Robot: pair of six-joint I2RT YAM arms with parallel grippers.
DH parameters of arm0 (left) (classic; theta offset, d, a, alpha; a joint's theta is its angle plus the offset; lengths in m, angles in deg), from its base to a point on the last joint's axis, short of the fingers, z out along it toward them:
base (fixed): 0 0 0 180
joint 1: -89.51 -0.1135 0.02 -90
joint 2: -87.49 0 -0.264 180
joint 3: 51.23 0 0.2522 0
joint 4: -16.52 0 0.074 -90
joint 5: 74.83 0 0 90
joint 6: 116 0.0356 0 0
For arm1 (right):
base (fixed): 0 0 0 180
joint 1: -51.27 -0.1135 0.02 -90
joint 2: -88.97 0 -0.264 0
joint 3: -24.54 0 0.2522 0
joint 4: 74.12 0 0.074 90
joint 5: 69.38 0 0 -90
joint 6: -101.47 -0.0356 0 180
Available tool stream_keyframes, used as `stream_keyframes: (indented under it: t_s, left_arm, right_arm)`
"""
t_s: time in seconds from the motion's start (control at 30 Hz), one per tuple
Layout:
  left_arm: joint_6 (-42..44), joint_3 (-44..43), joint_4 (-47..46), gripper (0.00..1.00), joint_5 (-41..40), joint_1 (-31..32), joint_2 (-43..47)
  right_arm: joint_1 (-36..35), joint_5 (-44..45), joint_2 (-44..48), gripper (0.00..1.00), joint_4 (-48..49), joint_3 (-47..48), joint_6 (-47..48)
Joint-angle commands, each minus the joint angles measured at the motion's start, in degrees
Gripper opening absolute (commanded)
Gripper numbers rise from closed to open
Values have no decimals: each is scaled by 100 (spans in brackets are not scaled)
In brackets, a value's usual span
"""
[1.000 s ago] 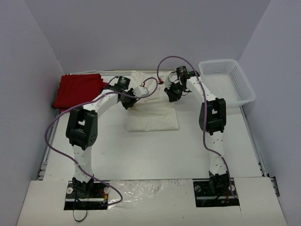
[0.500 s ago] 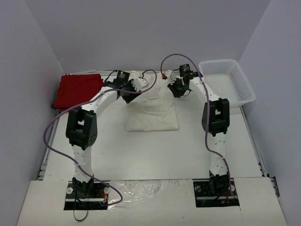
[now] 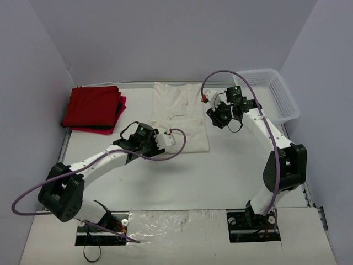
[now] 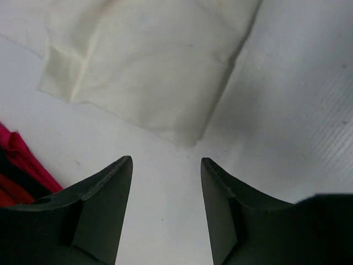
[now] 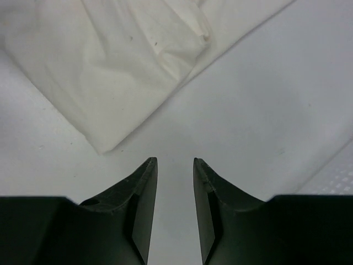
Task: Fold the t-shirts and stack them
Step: Fold the folded rectangular tshirt in 1/3 of the way, then grab one side of the 2/3 rectangular tshirt with both arms
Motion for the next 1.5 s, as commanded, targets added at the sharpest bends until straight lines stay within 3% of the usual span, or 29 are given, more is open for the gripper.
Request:
stream_keyframes:
  t_s: [0.0,0.2,0.4,0.77,1.1,1.17,1.2,1.3,1.47]
  left_arm:
    - [134,508,-816,51,-824,275,88]
    - [126,1036,-2144,51,-1678,610,-254]
    - [152,1212,-2558,51,-1635,610,-553]
    - [179,1134,-2023,50,-994,610,-791]
    - [179,826,-1636,50,-975,610,-1063]
    - [187,651,-1505,43,-1090,601,-1220]
    - [161,598,-1435,29,-1090,610,-1274]
    - [152,457,-1294,3,-1072,610,-1414]
    - [126,413,-1214,2,-985,601,-1380]
  right_arm:
    - [22,-16,281,29,-34,-520,-194]
    - [162,99,353,31,36,-1022,-273]
    - [321,116,159,31,177,-1259,-334]
    - [435,301,-86,31,273,-1268,-317]
    - [435,169,-281,31,485,-1505,-352]
    - [435,82,-219,31,485,-1506,-343]
    - [435,73,-201,31,485,-1506,-343]
    - [435,108,-219,31,485,-1532,-317]
    - [427,-67,18,32,467,-1655,-300]
